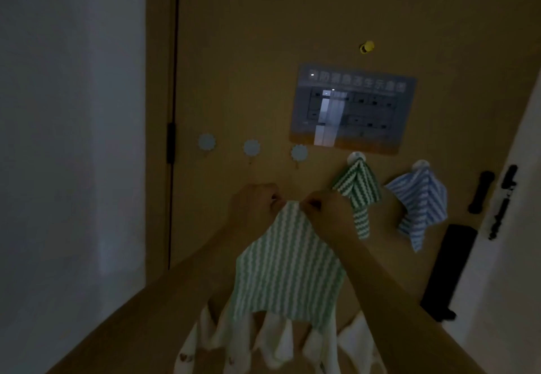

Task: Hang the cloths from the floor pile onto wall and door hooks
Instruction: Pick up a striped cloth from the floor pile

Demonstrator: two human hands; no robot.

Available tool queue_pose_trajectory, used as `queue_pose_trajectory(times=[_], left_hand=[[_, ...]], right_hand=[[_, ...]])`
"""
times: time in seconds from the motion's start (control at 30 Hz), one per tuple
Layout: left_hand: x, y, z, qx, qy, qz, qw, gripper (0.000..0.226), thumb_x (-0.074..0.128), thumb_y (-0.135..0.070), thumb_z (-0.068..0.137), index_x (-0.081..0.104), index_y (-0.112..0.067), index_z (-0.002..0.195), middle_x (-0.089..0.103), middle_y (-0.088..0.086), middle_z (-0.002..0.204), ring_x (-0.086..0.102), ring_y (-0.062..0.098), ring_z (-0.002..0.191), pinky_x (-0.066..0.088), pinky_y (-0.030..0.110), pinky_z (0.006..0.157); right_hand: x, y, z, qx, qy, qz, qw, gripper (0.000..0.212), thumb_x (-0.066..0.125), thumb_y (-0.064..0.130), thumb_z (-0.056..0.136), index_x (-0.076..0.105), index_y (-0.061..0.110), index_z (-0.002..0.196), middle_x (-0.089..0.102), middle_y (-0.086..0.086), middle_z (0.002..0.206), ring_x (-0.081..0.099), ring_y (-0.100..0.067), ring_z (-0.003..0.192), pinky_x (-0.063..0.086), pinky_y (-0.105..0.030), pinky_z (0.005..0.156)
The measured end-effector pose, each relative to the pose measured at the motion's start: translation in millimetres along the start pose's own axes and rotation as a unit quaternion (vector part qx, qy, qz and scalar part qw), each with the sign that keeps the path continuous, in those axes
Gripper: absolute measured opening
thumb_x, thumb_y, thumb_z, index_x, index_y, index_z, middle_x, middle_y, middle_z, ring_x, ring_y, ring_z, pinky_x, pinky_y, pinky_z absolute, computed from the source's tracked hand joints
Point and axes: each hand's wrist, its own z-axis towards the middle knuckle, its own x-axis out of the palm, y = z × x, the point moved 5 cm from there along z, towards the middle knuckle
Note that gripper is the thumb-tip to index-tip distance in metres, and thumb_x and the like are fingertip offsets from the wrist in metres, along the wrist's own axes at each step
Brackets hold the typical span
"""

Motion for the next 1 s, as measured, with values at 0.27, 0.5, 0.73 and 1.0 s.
queue_pose_trajectory(times=[0.27, 0.5, 0.73, 1.0], left_hand=[[56, 37, 111, -0.019, -0.038, 0.033, 0.999, 0.020, 0.059, -0.020, 0.094, 0.070, -0.006, 0.086, 0.071, 0.008, 0.084, 0.063, 0.021, 0.073, 0.052, 0.042, 0.065], [82, 56, 159, -0.041, -0.077, 0.043, 0.995, 0.031, 0.055, -0.016, 0.094, 0.061, -0.003, 0.068, 0.065, 0.013, 0.073, 0.056, 0.021, 0.064, 0.043, 0.036, 0.061], [106, 70, 140, -0.129, -0.017, 0.042, 0.991, 0.036, 0.051, -0.020, 0.100, 0.056, -0.010, 0.066, 0.049, -0.001, 0.069, 0.040, 0.004, 0.059, 0.036, 0.023, 0.069], [93, 68, 108, -0.177, -0.004, 0.126, 0.976, 0.048, 0.051, -0.029, 0.100, 0.036, -0.020, 0.055, 0.034, -0.009, 0.059, 0.027, 0.002, 0.051, 0.036, 0.012, 0.052]], right_hand=[[18, -47, 131, 0.014, 0.023, -0.076, 0.997, 0.041, 0.051, 0.024, 0.097, 0.056, 0.000, 0.064, 0.053, -0.013, 0.062, 0.041, -0.018, 0.053, 0.037, -0.032, 0.051], [32, -69, 181, 0.031, 0.024, -0.137, 0.990, 0.027, 0.042, 0.017, 0.101, 0.063, 0.001, 0.100, 0.064, -0.015, 0.104, 0.061, -0.027, 0.096, 0.041, -0.030, 0.072], [58, -82, 163, 0.051, 0.031, -0.169, 0.984, 0.030, 0.041, 0.024, 0.103, 0.058, 0.009, 0.084, 0.058, -0.007, 0.087, 0.056, -0.019, 0.078, 0.041, -0.029, 0.066], [56, -85, 118, 0.058, 0.027, -0.129, 0.990, 0.048, 0.045, 0.024, 0.102, 0.027, 0.019, 0.058, 0.026, 0.001, 0.057, 0.021, -0.008, 0.048, 0.015, -0.022, 0.041]])
